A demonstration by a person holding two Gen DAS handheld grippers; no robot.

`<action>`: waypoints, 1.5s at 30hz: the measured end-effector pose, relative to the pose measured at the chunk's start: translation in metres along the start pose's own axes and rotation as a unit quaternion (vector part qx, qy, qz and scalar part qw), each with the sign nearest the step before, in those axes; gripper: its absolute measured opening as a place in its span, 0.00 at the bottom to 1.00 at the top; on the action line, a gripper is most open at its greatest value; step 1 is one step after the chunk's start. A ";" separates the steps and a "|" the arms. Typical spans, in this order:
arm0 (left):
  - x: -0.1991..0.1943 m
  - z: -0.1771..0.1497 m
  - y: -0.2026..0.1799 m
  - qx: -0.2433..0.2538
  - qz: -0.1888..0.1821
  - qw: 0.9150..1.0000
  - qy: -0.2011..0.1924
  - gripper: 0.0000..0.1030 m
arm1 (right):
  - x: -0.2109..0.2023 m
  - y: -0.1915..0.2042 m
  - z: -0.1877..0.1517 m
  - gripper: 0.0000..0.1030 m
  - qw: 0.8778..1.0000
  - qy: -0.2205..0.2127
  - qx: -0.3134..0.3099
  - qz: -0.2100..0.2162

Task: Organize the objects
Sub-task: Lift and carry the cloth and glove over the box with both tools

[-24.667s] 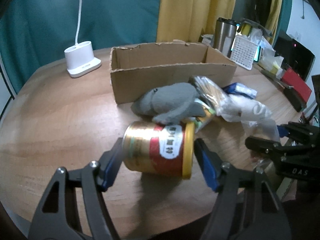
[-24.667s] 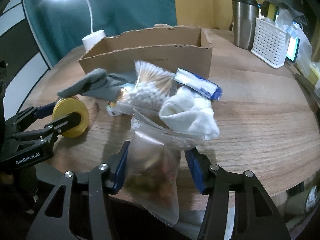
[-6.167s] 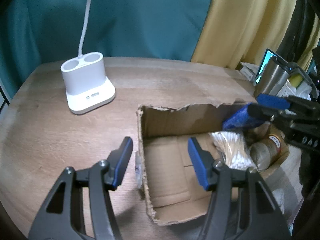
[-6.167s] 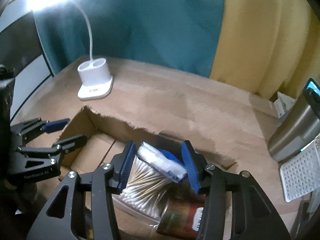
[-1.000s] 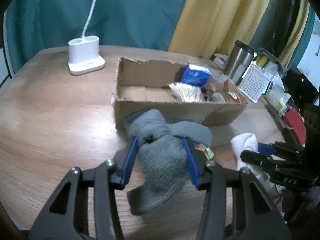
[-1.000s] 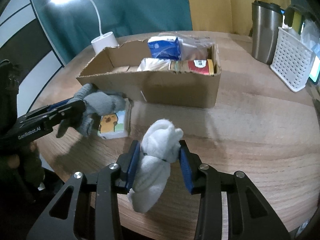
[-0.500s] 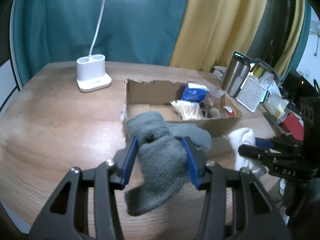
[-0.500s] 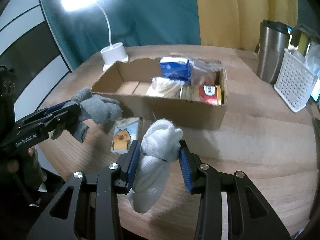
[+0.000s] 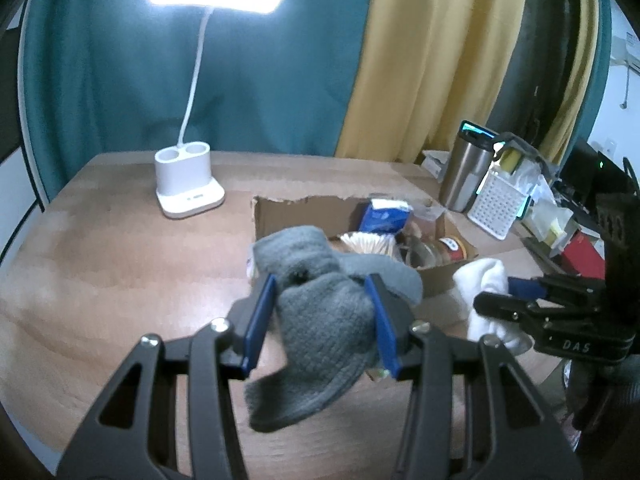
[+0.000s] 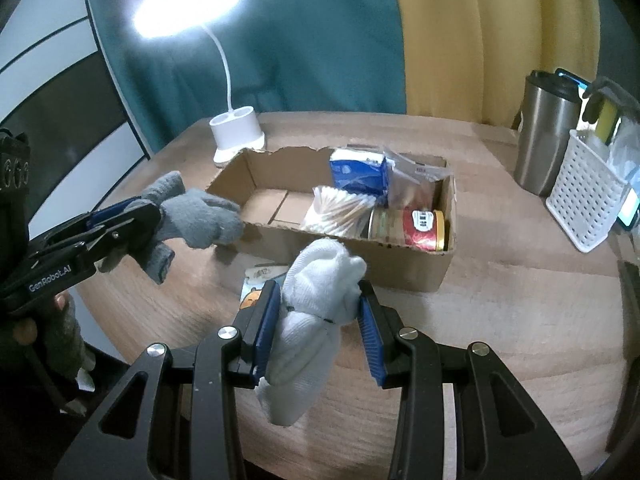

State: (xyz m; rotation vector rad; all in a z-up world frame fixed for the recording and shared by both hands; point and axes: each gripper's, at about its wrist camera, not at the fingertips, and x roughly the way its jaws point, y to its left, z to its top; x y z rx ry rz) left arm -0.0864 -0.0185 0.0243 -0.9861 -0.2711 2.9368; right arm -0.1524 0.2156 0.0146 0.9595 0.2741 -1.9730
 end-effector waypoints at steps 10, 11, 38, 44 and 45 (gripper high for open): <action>0.005 0.008 0.003 0.007 0.002 1.000 -0.001 0.46 | 0.000 0.005 0.009 0.40 1.000 -0.003 -0.008 0.002; 0.007 0.010 0.003 0.009 0.003 1.000 -0.001 0.46 | 0.000 0.005 0.010 0.40 1.000 -0.003 -0.008 0.002; 0.023 0.048 -0.010 0.031 -0.004 0.999 -0.014 0.43 | 0.007 -0.008 0.046 0.40 0.999 -0.026 -0.009 0.022; 0.031 0.052 -0.010 0.034 -0.003 0.999 -0.013 0.43 | 0.009 -0.010 0.050 0.40 0.999 -0.027 -0.007 0.022; 0.032 0.053 -0.010 0.035 -0.002 0.999 -0.014 0.43 | 0.009 -0.010 0.050 0.40 0.999 -0.027 -0.007 0.022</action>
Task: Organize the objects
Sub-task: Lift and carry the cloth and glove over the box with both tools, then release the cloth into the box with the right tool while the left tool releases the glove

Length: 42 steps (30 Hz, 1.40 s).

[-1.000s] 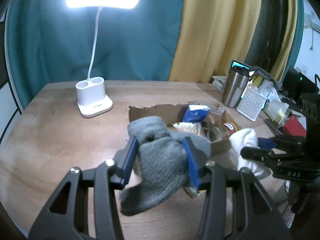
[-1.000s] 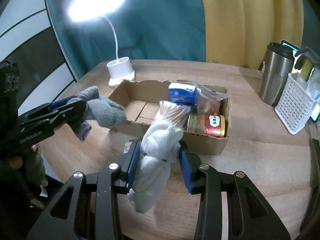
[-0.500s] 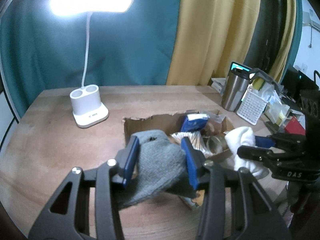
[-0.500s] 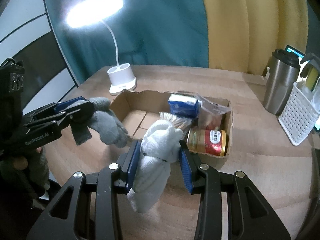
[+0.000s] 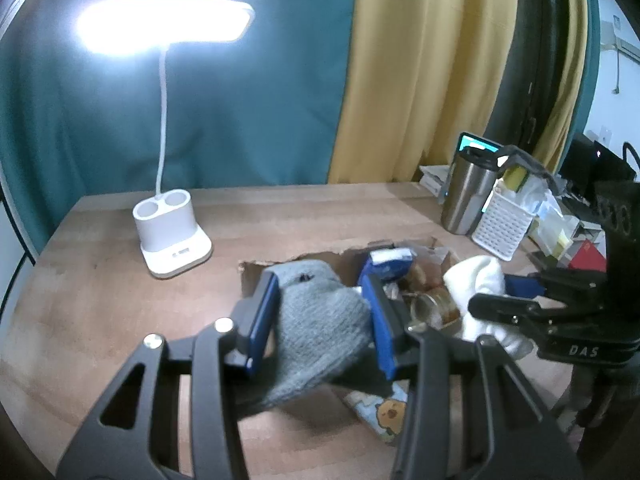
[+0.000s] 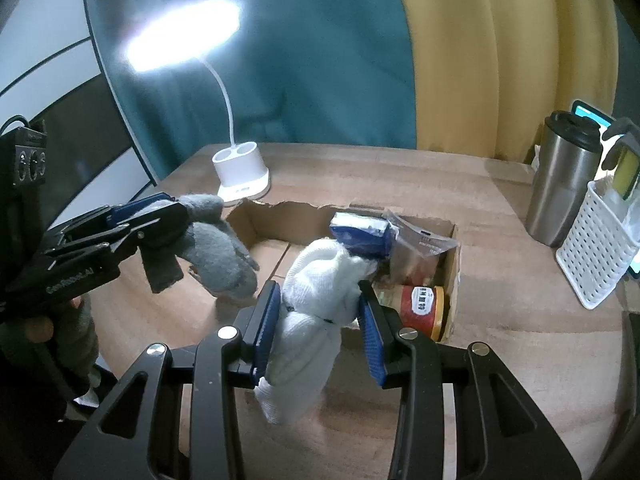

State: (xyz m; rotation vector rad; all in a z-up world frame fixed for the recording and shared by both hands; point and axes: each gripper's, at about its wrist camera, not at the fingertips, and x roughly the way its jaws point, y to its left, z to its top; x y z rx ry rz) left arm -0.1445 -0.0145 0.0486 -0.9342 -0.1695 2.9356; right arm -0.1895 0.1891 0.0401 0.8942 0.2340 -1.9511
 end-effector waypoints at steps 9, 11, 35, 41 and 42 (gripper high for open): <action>0.021 0.004 0.009 -0.002 0.008 1.000 0.003 0.43 | 0.012 -0.002 0.012 0.40 1.000 0.003 0.000 0.001; 0.027 0.003 0.011 -0.003 0.009 1.000 0.007 0.43 | 0.016 -0.001 0.015 0.40 1.000 0.006 -0.001 0.001; 0.090 -0.023 0.028 -0.029 0.013 0.995 0.098 0.48 | 0.060 0.007 0.034 0.40 0.999 0.030 -0.023 0.017; 0.086 -0.021 0.025 -0.025 0.004 0.994 0.102 0.56 | 0.068 0.009 0.037 0.40 0.999 0.035 -0.034 0.017; 0.083 -0.020 0.026 -0.026 0.003 0.995 0.100 0.57 | 0.069 0.010 0.037 0.40 0.999 0.035 -0.034 0.017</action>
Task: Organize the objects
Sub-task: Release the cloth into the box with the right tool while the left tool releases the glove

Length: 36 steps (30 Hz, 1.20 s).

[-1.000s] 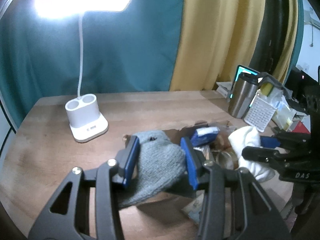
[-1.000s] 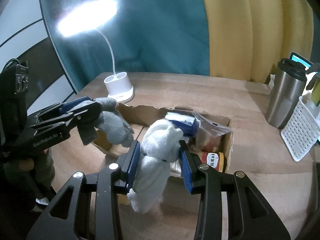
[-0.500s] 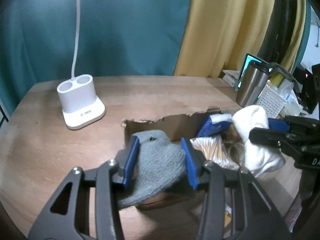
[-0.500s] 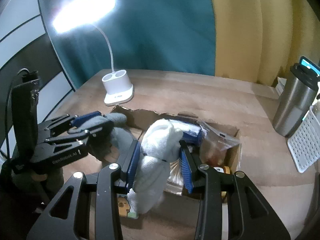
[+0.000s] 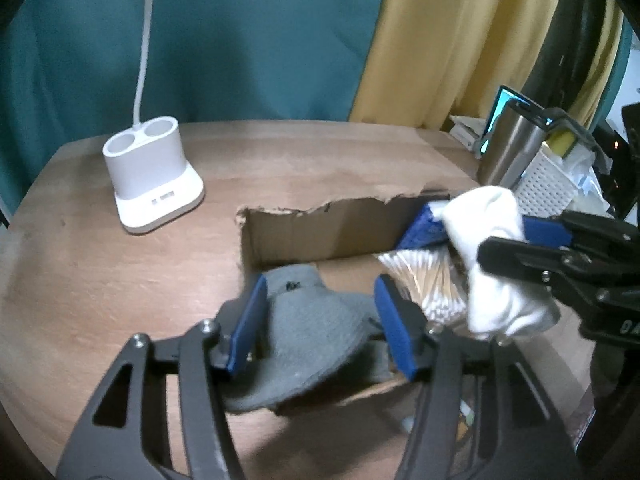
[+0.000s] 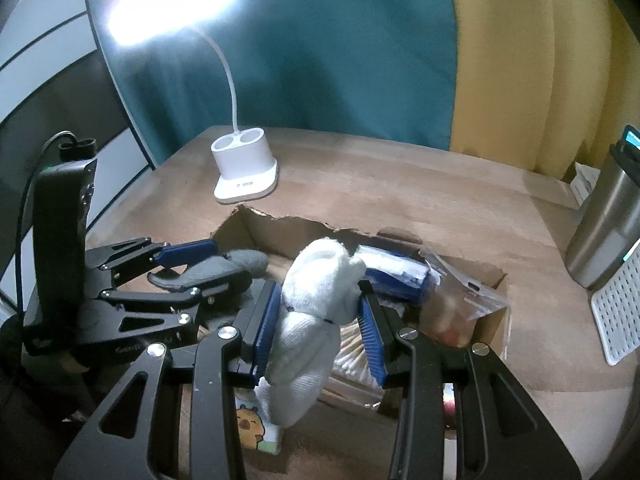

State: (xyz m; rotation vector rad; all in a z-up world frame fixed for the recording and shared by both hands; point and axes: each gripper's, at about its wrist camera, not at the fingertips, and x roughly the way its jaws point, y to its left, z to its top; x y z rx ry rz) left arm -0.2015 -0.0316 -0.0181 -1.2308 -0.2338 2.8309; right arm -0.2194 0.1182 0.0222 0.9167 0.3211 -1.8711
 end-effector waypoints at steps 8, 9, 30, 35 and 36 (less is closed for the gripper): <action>-0.016 0.001 0.019 -0.021 -0.001 1.000 -0.015 0.65 | 0.011 0.010 0.003 0.40 1.000 0.007 -0.006 0.006; -0.015 0.000 0.022 -0.022 0.004 1.000 -0.013 0.65 | 0.012 0.011 0.004 0.40 1.000 0.008 -0.006 0.007; 0.025 -0.022 0.046 -0.028 0.008 0.999 0.039 0.76 | 0.072 0.021 0.001 0.40 0.997 0.070 0.007 0.017; 0.027 -0.024 0.050 -0.029 -0.002 0.999 0.036 0.78 | 0.089 0.021 -0.005 0.40 0.996 0.094 0.010 0.006; 0.028 -0.024 0.051 -0.029 -0.003 0.999 0.036 0.78 | 0.091 0.021 -0.006 0.40 0.995 0.095 0.010 0.004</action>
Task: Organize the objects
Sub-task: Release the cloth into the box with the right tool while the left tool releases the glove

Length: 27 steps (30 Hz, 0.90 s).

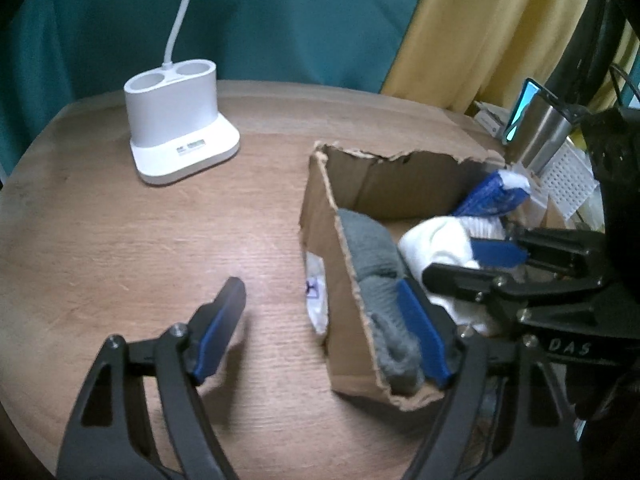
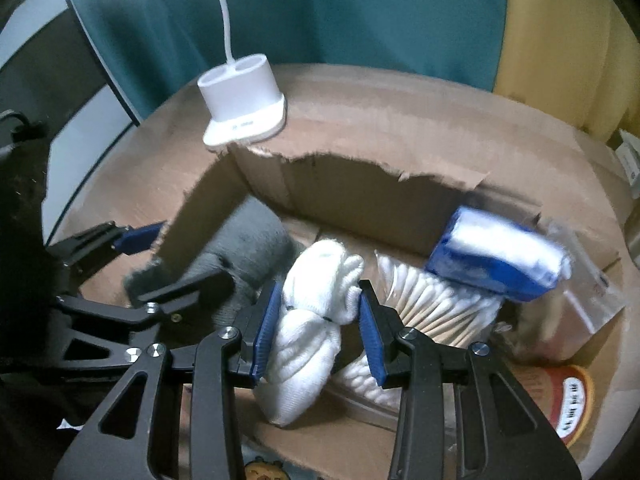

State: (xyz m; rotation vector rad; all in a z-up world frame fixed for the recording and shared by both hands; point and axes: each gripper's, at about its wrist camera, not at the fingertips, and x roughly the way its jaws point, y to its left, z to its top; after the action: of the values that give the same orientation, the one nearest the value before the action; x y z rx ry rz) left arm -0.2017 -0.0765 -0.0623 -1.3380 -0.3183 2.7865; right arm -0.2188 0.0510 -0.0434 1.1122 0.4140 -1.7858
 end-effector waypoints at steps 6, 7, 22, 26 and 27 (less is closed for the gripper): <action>-0.004 0.000 0.001 -0.001 -0.002 1.000 0.000 0.78 | 0.004 0.005 0.000 0.40 1.000 0.001 0.000 -0.010; -0.006 0.000 0.002 -0.002 -0.001 1.000 0.000 0.78 | 0.003 0.006 0.000 0.40 1.000 0.000 0.001 -0.012; -0.039 -0.007 0.000 -0.008 0.008 0.999 -0.033 0.78 | -0.020 0.013 -0.007 0.57 1.000 -0.019 0.002 -0.017; -0.047 -0.011 -0.003 -0.009 0.011 0.999 -0.039 0.78 | -0.030 0.016 -0.013 0.57 0.999 -0.028 0.001 -0.020; -0.048 -0.012 -0.004 -0.009 0.012 0.999 -0.040 0.78 | -0.032 0.016 -0.014 0.57 0.999 -0.029 0.000 -0.021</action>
State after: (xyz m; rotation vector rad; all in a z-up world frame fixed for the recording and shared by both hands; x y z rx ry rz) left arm -0.1623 -0.0765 -0.0315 -1.2429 -0.3348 2.8694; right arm -0.1937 0.0704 -0.0212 1.0560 0.4043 -1.8510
